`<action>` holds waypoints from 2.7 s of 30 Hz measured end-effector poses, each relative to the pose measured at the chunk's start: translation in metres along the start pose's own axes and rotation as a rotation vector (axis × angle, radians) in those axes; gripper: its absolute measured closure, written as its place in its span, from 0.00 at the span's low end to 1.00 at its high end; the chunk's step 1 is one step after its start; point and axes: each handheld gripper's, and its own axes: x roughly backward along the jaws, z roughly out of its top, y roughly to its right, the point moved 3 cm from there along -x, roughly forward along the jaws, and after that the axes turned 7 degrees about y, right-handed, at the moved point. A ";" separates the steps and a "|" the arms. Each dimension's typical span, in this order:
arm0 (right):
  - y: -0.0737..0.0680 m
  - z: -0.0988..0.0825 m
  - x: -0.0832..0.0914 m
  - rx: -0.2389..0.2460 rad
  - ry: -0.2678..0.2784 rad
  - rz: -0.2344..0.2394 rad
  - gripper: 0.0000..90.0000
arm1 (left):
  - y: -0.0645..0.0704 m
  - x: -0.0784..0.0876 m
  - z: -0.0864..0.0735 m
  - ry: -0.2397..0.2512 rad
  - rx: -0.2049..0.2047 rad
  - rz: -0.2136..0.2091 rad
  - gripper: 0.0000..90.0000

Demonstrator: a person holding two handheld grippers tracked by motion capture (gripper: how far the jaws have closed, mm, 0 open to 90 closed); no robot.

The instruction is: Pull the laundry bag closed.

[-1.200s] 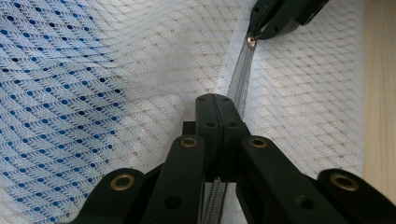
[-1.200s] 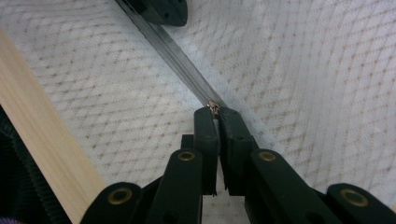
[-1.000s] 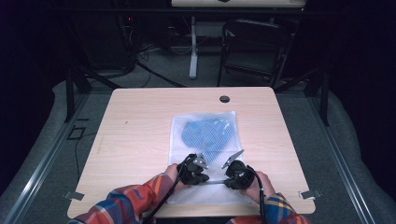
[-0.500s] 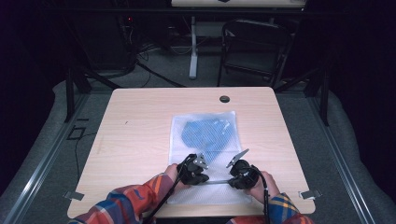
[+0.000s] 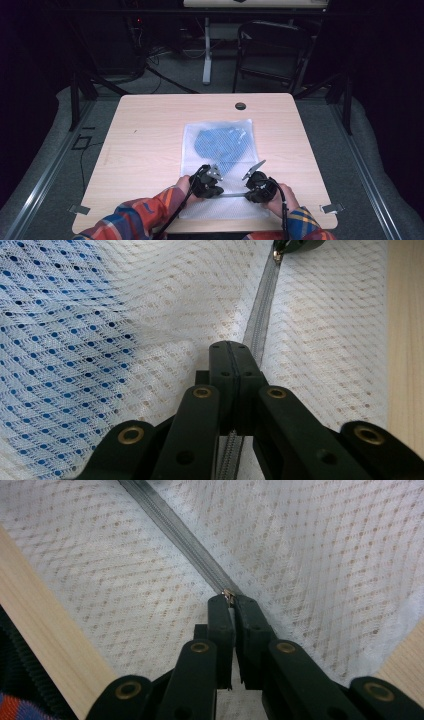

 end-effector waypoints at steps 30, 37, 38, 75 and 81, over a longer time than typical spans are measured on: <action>-0.001 0.002 -0.003 0.002 0.018 0.003 0.96 | 0.003 -0.014 0.012 0.037 0.009 -0.007 1.00; 0.002 0.001 -0.002 -0.003 0.016 0.001 0.97 | 0.003 -0.014 0.012 0.033 0.010 -0.006 1.00; 0.002 0.001 -0.001 -0.004 0.012 0.008 0.96 | 0.003 -0.014 0.012 0.033 0.010 -0.007 1.00; 0.013 -0.006 0.008 -0.045 0.001 0.000 0.97 | 0.003 -0.014 0.012 0.031 0.007 -0.008 1.00; 0.014 -0.007 0.008 -0.046 -0.003 -0.003 0.97 | 0.003 -0.014 0.012 0.031 0.007 -0.009 1.00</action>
